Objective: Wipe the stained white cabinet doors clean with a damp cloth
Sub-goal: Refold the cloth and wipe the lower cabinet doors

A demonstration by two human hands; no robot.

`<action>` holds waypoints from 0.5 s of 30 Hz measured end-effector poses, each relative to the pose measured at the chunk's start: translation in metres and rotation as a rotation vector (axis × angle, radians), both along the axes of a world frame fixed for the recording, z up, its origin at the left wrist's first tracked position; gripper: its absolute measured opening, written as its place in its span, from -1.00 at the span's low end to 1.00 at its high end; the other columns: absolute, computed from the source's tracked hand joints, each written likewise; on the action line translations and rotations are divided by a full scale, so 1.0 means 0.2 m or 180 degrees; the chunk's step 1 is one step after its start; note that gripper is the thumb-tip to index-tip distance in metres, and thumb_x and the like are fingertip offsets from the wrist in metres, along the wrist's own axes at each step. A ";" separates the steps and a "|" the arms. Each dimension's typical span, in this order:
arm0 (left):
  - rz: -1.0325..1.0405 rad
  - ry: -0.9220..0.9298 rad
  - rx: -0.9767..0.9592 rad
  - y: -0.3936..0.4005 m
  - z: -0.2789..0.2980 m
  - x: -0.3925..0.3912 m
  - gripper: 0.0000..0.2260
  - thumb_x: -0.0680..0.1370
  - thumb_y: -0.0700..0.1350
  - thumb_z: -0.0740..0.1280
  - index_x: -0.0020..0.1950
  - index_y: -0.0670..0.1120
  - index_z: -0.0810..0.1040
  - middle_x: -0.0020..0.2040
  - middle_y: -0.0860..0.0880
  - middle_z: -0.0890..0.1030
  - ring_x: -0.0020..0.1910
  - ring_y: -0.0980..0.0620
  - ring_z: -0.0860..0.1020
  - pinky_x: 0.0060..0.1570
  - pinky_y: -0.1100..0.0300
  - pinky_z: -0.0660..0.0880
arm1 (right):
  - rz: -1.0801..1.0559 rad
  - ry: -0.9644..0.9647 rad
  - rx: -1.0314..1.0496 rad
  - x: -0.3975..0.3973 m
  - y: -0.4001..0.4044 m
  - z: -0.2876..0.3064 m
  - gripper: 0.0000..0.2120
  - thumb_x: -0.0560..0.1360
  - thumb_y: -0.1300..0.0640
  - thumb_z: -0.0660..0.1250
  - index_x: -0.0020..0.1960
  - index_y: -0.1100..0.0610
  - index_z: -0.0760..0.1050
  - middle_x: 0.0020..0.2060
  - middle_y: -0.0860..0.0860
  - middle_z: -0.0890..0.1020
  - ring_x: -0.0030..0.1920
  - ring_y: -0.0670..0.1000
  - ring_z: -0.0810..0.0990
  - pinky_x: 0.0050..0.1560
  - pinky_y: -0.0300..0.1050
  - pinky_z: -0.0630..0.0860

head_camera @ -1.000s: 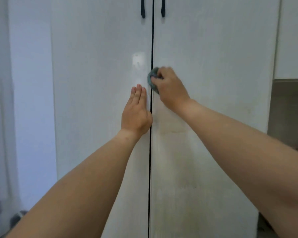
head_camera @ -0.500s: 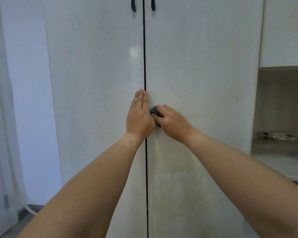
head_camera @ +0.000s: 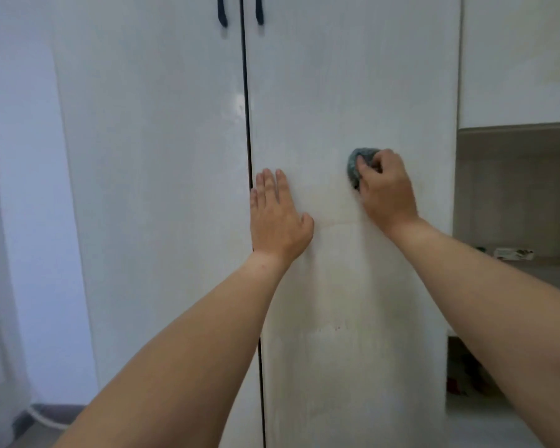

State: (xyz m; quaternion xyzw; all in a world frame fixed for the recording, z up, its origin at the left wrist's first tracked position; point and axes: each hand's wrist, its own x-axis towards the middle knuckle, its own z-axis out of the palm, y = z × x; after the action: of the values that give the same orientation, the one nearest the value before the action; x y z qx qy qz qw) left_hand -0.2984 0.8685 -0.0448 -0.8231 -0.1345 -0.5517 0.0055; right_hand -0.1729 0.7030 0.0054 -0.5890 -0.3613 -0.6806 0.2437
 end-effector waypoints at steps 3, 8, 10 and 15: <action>0.0075 -0.0056 -0.0109 -0.03 0.00 0.06 -0.12 0.47 0.24 0.19 0.61 -0.25 0.00 0.61 -0.29 0.00 0.61 -0.22 -0.07 0.57 -0.10 -0.06 | 0.0646 0.0701 0.1222 -0.06 0.01 0.02 -0.91 0.52 0.32 0.30 -0.01 0.20 0.43 -0.16 0.29 0.51 -0.16 0.24 0.53 -0.24 0.06 0.54; 0.0128 -0.0289 -0.0275 -0.07 0.00 0.11 -0.10 0.47 0.26 0.21 0.62 -0.20 -0.06 0.61 -0.30 0.01 0.61 -0.23 -0.06 0.56 -0.15 -0.01 | -0.0168 -0.0496 -0.1099 0.00 0.00 -0.18 -0.81 0.51 0.30 0.36 0.12 0.27 0.60 -0.04 0.22 0.57 -0.10 0.20 0.52 -0.24 0.03 0.54; 0.0150 -0.0308 -0.0320 -0.09 0.00 0.13 -0.10 0.46 0.25 0.21 0.62 -0.19 -0.07 0.60 -0.31 0.01 0.60 -0.24 -0.06 0.55 -0.17 0.00 | -0.0394 -0.0493 -0.0735 0.12 -0.16 -0.08 -0.79 0.53 0.30 0.33 0.14 0.29 0.60 -0.06 0.25 0.56 -0.12 0.24 0.52 -0.28 0.07 0.56; 0.0209 -0.0280 -0.0403 -0.12 0.01 0.15 -0.09 0.46 0.28 0.16 0.62 -0.19 -0.08 0.59 -0.34 -0.03 0.60 -0.28 -0.09 0.55 -0.19 -0.07 | 0.0007 0.0523 0.0925 0.15 -0.25 -0.04 -0.81 0.55 0.28 0.28 0.15 0.28 0.50 -0.10 0.29 0.53 -0.14 0.29 0.53 -0.22 0.05 0.50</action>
State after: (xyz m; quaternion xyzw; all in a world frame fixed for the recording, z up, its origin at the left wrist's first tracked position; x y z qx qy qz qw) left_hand -0.2683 0.8437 -0.0430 -0.7919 -0.1962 -0.5773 -0.0344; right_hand -0.1436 0.6531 -0.0018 -0.6008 -0.2385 -0.6749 0.3558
